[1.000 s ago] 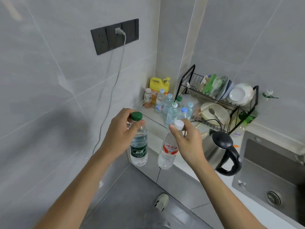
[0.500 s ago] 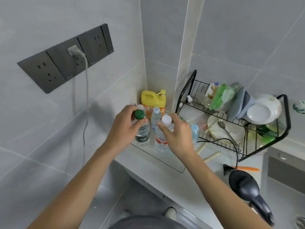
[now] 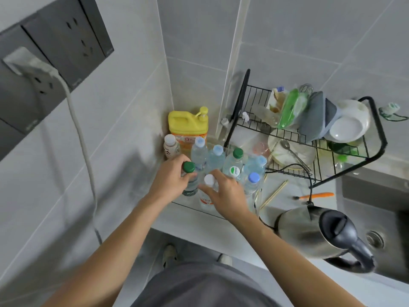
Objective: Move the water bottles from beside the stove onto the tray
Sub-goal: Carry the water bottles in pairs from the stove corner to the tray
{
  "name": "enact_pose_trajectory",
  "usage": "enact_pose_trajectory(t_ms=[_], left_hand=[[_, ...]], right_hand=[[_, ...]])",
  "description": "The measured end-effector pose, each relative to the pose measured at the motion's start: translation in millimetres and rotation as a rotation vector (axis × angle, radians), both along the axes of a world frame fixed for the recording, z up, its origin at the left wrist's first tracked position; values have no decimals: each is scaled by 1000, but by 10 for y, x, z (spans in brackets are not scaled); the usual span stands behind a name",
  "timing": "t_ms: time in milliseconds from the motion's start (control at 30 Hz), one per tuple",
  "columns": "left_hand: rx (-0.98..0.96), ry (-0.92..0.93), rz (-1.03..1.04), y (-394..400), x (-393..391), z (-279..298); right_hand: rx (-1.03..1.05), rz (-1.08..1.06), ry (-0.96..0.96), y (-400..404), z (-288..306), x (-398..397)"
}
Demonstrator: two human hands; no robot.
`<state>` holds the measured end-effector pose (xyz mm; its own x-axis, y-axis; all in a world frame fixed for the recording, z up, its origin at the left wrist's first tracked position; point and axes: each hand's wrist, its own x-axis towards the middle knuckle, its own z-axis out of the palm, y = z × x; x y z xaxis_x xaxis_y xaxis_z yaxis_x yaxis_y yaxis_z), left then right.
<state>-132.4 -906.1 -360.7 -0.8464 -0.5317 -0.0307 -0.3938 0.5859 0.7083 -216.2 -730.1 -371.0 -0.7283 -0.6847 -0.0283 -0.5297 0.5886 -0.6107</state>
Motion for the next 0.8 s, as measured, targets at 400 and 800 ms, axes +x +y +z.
enact_pose_trajectory(t_ms=[400,800], left_hand=[[-107,-129,-136,-169,8,-227],[-356,-143,-149,-105,74,-205]], right_hand=[[120,56,174,-105,-77,17],[431,224,296,-240,195,-243]])
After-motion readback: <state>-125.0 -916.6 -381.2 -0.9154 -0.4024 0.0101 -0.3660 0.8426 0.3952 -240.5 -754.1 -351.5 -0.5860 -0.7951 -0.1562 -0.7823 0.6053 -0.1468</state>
